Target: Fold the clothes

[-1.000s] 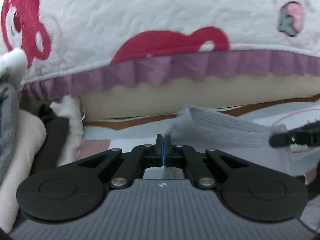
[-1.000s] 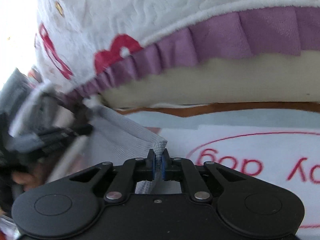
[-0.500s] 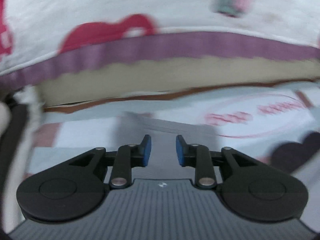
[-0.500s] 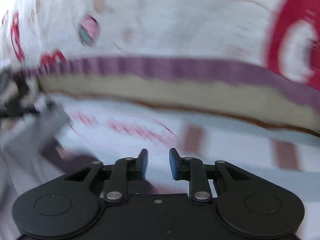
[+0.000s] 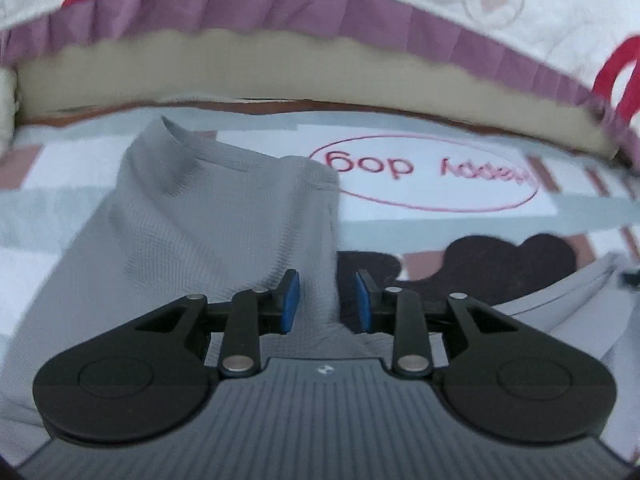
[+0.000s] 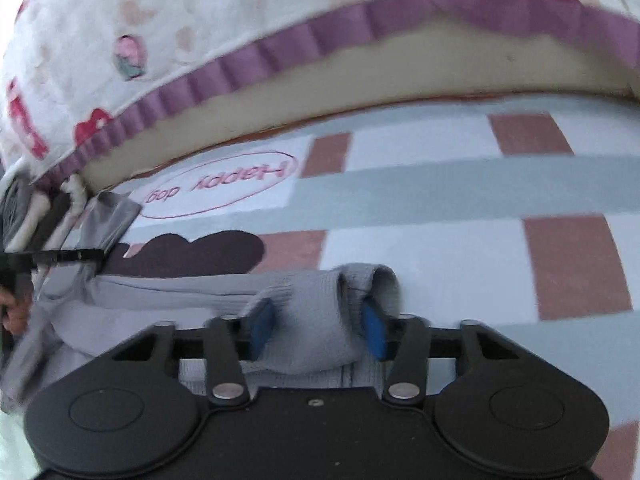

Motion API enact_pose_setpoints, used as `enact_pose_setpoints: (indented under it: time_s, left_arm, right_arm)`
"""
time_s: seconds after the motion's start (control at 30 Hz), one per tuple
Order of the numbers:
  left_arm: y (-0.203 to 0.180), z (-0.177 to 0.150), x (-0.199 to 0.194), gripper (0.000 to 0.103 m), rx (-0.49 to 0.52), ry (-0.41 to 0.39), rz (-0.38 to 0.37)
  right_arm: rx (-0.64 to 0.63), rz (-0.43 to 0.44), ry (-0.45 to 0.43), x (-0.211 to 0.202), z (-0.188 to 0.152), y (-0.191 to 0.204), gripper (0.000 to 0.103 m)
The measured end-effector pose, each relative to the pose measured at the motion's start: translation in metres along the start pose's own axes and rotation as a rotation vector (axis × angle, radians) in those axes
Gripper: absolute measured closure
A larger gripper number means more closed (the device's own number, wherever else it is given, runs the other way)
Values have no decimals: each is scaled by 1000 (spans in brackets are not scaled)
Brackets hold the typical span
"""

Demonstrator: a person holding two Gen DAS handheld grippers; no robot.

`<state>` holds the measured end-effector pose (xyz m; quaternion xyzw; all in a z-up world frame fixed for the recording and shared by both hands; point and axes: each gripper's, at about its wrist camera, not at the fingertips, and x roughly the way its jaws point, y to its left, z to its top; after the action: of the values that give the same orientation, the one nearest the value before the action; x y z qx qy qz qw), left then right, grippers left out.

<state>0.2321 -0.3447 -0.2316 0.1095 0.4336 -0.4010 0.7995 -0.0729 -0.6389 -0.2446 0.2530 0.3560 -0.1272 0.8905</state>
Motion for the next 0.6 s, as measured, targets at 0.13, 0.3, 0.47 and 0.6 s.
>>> enact_pose_setpoints:
  time_s: [0.13,0.3,0.47,0.6]
  left_arm:
    - [-16,-5,9,85,147,-2,154]
    - [-29,-4,-7,82,184,-64,189]
    - [-51,-21,-49,71,344,-119,72]
    - [-51,-47,-69,63,404,-66,3]
  right_arm:
    - [27,-81,-58,-3,-3,-5,89]
    - [96,-193,-127,-11,-3,-16,85]
    - [174,-155,-212,-39,1,-20,67]
    - [52,-156,-208,-56,-5,-8,66]
